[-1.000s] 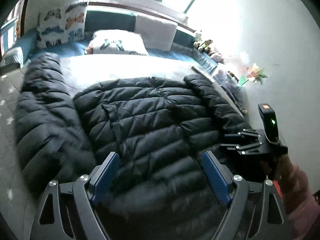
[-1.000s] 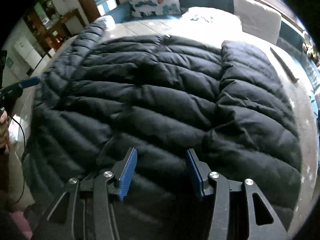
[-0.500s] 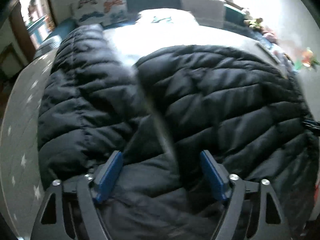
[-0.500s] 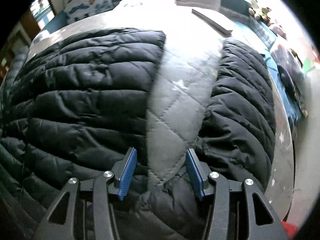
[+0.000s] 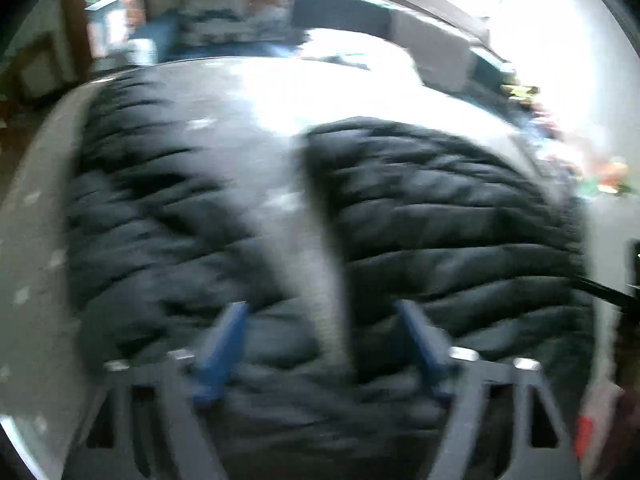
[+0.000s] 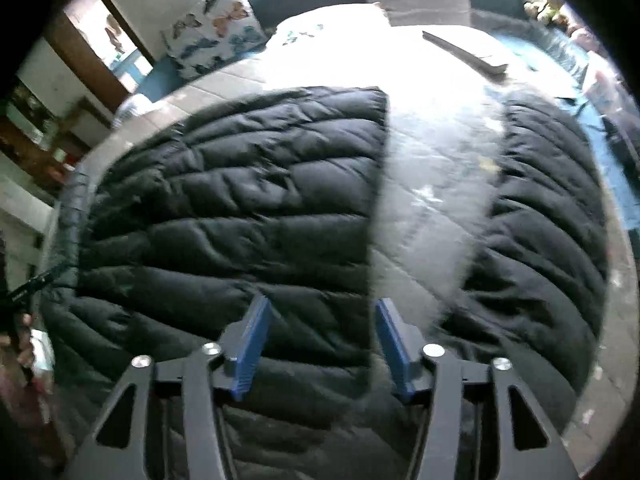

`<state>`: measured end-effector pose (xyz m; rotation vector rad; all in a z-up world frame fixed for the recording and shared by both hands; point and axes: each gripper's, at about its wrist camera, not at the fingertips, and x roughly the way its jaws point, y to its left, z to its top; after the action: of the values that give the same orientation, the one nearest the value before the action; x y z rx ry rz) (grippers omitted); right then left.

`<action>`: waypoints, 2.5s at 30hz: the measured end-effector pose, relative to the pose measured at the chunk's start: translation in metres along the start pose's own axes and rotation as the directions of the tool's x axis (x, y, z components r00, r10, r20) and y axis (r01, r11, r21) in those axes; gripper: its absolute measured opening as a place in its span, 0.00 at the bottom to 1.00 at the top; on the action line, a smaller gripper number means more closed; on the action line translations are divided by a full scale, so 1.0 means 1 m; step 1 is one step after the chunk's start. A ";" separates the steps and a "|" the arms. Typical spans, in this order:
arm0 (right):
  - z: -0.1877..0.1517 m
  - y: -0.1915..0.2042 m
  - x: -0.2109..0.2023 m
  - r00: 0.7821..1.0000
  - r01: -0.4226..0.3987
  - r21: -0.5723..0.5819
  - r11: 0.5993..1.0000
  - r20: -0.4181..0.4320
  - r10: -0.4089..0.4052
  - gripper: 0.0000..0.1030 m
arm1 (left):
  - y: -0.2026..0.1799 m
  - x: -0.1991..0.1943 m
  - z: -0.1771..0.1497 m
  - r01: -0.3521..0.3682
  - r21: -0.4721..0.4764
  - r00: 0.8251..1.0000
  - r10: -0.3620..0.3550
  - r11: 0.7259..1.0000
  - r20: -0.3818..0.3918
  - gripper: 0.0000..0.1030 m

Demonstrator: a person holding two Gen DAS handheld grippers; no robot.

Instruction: Fold large clothes

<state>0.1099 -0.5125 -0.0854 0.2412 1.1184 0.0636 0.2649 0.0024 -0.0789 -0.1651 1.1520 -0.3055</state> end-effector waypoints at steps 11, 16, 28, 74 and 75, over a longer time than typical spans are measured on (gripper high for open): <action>0.026 -0.013 0.034 0.998 -0.005 0.010 1.000 -0.064 0.006 0.70 | -0.028 0.072 0.020 -0.108 0.057 0.981 0.116 0.993 -0.156 0.99; 0.028 -0.008 0.039 0.999 -0.012 -0.029 1.000 -0.049 0.010 0.77 | -0.048 0.081 0.017 -0.053 0.112 0.989 0.068 0.992 -0.132 0.66; 0.060 0.043 0.005 0.993 0.036 -0.066 0.997 0.119 -0.028 0.17 | -0.072 0.009 0.020 -0.125 0.111 0.982 0.107 0.986 0.155 0.22; -0.156 0.232 0.016 0.998 -0.060 -0.634 0.771 -0.033 0.050 0.53 | -0.177 -0.033 -0.242 -0.172 0.580 0.981 0.082 0.796 0.178 0.84; -0.158 0.234 0.014 0.999 -0.045 -0.647 0.761 -0.009 0.052 0.53 | -0.178 -0.034 -0.248 -0.188 0.582 0.976 0.085 0.791 0.200 0.84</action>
<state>-0.0086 -0.2576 -0.1112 -0.3580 1.0167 0.4915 -0.0019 -0.1487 -0.0982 0.4493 0.8488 -0.5049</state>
